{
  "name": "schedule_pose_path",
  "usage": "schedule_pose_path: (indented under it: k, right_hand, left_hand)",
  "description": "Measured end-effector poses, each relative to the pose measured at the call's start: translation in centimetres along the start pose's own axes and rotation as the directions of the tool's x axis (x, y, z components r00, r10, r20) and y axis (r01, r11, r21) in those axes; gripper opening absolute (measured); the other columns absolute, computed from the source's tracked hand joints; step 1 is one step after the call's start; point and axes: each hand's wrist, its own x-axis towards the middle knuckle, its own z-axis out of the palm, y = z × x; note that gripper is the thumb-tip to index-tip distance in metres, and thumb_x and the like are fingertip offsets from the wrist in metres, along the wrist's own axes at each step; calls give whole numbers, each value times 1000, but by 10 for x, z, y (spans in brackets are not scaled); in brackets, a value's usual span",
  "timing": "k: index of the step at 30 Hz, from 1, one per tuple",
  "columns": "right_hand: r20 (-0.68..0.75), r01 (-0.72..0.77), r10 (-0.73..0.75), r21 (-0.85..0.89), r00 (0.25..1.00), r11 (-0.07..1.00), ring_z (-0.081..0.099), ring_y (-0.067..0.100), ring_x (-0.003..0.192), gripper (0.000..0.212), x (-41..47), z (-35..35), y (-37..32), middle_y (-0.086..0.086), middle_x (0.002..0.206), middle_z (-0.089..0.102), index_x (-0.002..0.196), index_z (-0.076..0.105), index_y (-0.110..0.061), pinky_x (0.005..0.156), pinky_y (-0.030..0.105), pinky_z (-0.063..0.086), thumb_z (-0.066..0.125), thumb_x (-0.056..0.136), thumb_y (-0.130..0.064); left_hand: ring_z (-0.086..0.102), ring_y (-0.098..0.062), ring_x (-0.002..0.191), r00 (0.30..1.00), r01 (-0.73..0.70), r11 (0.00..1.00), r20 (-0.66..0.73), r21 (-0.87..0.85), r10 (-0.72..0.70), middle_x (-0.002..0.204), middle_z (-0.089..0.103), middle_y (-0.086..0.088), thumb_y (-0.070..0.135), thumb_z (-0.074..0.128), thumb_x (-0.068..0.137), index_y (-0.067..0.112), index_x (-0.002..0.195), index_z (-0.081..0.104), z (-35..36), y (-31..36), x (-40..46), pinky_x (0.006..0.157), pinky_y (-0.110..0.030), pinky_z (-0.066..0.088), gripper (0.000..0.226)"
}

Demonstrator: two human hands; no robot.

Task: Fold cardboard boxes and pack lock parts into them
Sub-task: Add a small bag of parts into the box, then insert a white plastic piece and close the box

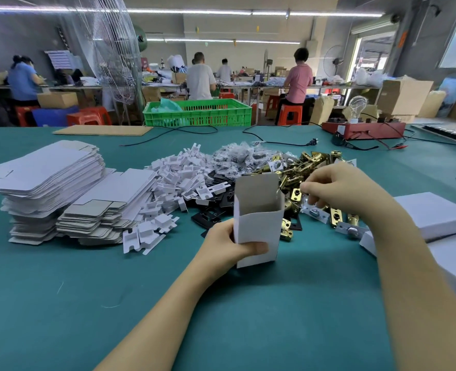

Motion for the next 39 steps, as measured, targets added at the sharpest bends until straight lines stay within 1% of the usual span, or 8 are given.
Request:
schedule_pose_path:
  k: [6,12,16,20,24,30,35,39]
  right_hand:
    - [24,-73,72,34,997,997,67,11,63,21,8,16,18,0,70,71,80,68,-14,51,18,43,57,94,-24]
    - [79,-136,131,65,988,989,65,12,64,19,12,26,25,3,74,72,80,66,-16,52,20,44,56,95,-23]
    - [95,-153,145,79,985,985,65,11,63,15,14,34,31,3,74,71,85,67,-13,54,22,45,59,93,-22]
    - [73,-151,142,140,987,979,66,11,62,9,17,45,35,4,74,72,85,67,-15,53,22,45,61,91,-20]
    - [55,-174,166,197,985,965,66,9,61,9,18,63,41,3,74,71,86,66,-17,52,19,45,60,92,-20]
    - [-2,-195,203,272,979,942,65,10,58,9,16,76,51,3,73,71,86,66,-18,48,20,47,58,91,-19]
    - [-71,-98,120,265,990,959,60,11,61,6,15,82,56,1,69,66,88,67,-23,57,22,46,70,85,-28]
    - [-56,-42,56,223,997,974,51,6,59,21,17,89,59,-4,65,56,96,62,-27,53,18,39,75,80,-26]
  left_hand:
    - [73,-12,81,961,-19,972,-271,-234,-46,89,77,3,8,88,66,19,94,71,-8,-1,6,64,-19,56,34]
    - [72,-9,84,970,11,991,-240,-130,-42,90,77,8,8,86,69,26,91,72,-3,-4,6,66,-18,56,32]
    - [73,-12,80,944,10,974,-320,-225,-83,87,77,4,8,85,72,18,92,72,-7,-5,9,64,-21,56,26]
    - [72,-16,81,891,-5,921,-420,-390,-173,85,77,4,9,84,71,14,92,70,-12,-6,12,76,-35,59,25]
    - [72,-20,84,890,-24,900,-420,-435,-179,88,77,1,17,91,50,13,90,71,-13,-3,13,80,-40,58,45]
    - [72,-16,80,876,-50,855,-434,-516,-211,84,76,4,7,82,68,14,91,68,-15,-3,14,76,-35,58,28]
    - [72,-8,71,870,-93,810,-443,-579,-217,78,76,9,8,80,63,15,93,65,-16,0,14,67,-28,61,34]
    - [72,-7,69,856,-90,788,-452,-609,-252,77,76,8,3,78,71,15,92,64,-16,0,15,62,-26,60,28]
